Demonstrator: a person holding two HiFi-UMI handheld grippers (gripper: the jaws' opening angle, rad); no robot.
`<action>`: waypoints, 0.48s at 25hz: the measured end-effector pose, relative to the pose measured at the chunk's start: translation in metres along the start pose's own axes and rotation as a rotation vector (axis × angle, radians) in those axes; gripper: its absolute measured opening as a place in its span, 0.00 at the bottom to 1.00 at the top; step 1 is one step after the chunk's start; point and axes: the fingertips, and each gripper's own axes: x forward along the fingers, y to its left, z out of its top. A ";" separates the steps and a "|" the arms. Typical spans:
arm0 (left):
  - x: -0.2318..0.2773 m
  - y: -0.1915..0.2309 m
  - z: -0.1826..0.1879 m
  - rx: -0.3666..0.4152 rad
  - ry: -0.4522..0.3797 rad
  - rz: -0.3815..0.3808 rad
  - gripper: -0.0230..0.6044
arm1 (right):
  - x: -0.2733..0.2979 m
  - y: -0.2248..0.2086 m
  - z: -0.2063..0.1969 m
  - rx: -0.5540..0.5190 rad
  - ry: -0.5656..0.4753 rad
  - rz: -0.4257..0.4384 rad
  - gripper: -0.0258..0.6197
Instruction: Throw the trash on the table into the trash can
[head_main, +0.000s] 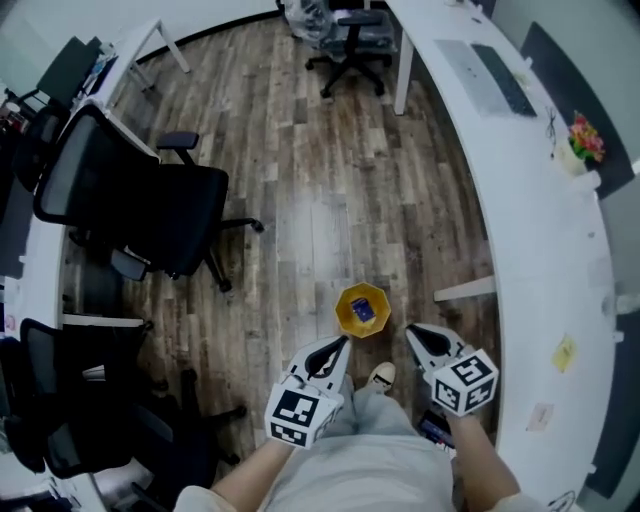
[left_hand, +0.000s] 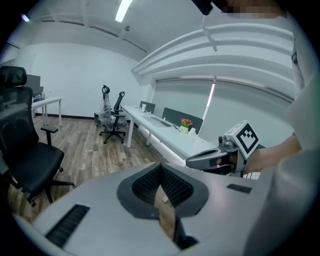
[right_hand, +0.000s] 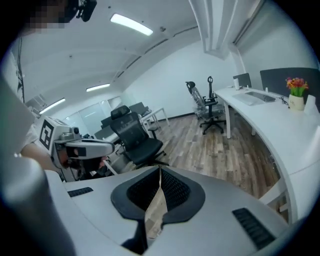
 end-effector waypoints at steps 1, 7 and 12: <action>-0.006 -0.002 0.006 -0.010 -0.007 0.002 0.04 | -0.010 0.008 0.008 0.004 -0.024 0.004 0.10; -0.010 -0.023 0.027 -0.019 -0.024 0.007 0.04 | -0.040 0.026 0.036 -0.025 -0.104 0.010 0.09; -0.011 -0.040 0.035 -0.002 -0.031 -0.016 0.04 | -0.042 0.037 0.039 -0.009 -0.125 0.017 0.09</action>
